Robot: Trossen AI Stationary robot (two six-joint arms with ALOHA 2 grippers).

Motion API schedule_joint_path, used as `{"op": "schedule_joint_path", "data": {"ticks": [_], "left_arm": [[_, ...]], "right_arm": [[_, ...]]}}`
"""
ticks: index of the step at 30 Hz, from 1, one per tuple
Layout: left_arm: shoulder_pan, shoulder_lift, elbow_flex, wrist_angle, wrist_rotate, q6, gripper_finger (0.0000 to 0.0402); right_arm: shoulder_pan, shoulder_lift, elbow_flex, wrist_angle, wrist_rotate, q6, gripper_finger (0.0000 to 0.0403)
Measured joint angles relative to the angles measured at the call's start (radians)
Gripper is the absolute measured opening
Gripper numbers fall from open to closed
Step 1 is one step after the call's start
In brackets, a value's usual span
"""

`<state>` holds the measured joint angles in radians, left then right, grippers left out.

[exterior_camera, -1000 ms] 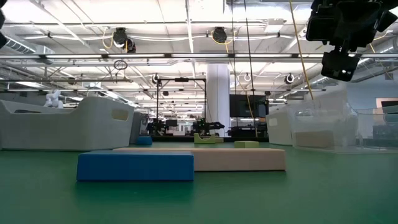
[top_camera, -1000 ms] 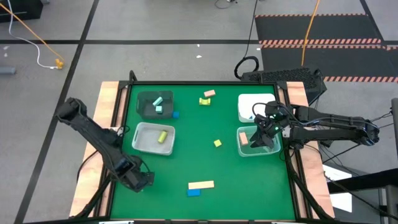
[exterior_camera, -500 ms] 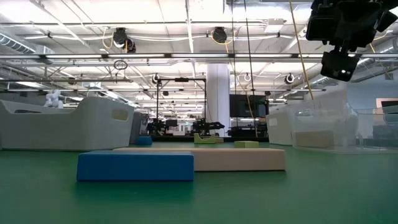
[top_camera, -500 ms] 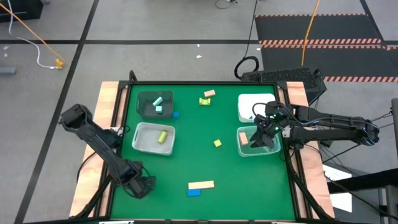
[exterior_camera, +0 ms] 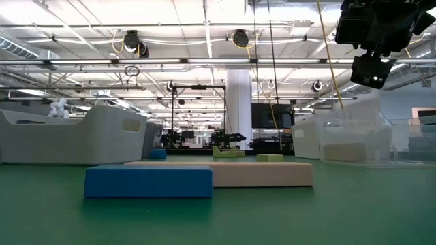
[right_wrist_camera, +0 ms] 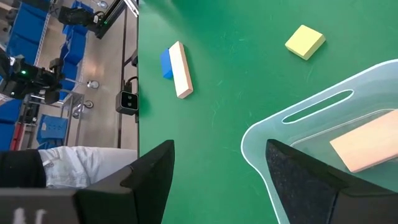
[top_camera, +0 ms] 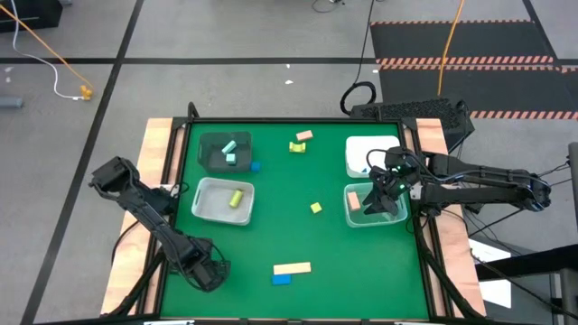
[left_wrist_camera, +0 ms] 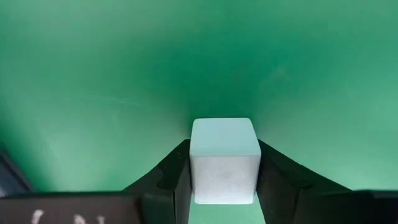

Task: Sort & place blocks by color
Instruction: Put the light blue block into the black bin

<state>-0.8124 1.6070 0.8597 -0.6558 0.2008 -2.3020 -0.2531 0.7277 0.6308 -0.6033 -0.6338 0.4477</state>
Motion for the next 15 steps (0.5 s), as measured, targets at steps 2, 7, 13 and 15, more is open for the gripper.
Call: {"op": "schedule_joint_path", "data": {"ticks": [2,7,13,15], "left_arm": [[0.0,0.0,0.0,0.046,-0.006,0.021,0.0133],[0.02,-0.004,0.0,0.278,-0.162,0.121,0.0133],[0.11,-0.005,0.0,0.589,-0.421,0.379,0.0133],[0.156,-0.005,0.0,0.69,-0.485,0.499,0.0133]], "right_arm": [[0.0,0.0,0.0,0.0,0.0,0.0,0.0242],[0.0,0.0,0.0,0.0,0.002,0.01,0.0242],[0.0,0.0,0.0,0.002,0.004,0.011,0.0242],[0.0,0.0,0.0,0.003,0.006,0.011,0.0242]]}}
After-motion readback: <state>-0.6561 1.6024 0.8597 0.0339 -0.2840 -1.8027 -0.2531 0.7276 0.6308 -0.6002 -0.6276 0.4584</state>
